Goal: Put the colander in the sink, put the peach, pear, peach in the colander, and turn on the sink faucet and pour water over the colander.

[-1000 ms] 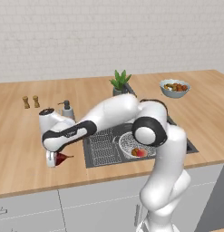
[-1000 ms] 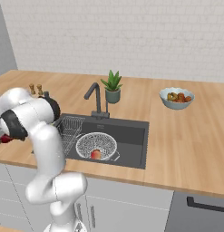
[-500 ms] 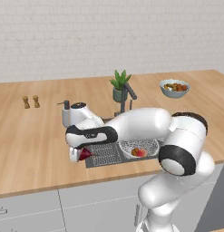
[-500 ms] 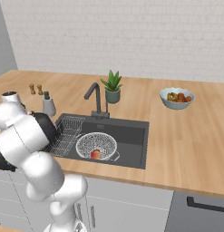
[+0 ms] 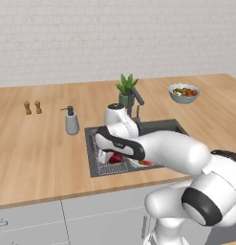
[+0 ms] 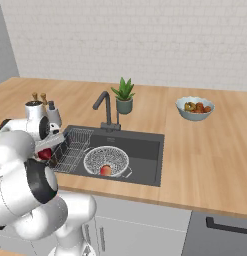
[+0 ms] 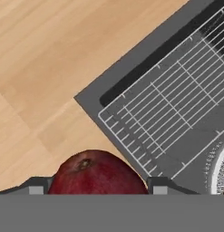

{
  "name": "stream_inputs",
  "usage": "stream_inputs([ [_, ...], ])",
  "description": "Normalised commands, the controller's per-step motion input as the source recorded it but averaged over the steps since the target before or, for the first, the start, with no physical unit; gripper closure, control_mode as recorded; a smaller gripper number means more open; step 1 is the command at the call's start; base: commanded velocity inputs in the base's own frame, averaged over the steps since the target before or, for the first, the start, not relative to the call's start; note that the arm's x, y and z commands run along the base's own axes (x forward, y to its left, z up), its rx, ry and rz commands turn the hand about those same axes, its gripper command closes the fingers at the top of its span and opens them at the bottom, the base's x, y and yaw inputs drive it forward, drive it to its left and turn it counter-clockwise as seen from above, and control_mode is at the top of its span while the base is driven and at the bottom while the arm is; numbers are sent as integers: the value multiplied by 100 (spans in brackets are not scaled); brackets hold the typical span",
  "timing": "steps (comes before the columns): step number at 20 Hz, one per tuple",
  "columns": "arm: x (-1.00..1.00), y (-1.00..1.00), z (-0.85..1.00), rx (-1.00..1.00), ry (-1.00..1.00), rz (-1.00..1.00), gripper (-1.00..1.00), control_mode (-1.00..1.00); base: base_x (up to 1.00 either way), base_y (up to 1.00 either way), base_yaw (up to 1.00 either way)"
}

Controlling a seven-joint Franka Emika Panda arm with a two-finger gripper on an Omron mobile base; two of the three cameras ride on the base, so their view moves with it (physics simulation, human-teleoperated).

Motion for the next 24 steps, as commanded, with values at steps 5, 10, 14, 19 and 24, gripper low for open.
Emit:
stream_inputs([
  [5, 2, -96, 13, 0, 0, -26, 100, -100, 0, 0, 0],
  [10, 12, -95, 9, 3, 0, -17, 100, -100, 0, 0, 0],
  [14, 18, -94, 4, 8, 0, -11, 100, -100, 0, 0, 0],
  [19, 31, -91, 0, 5, 5, -10, 100, -100, 0, 0, 0],
  [24, 62, -79, -3, 5, 5, -3, 100, -100, 0, 0, 0],
])
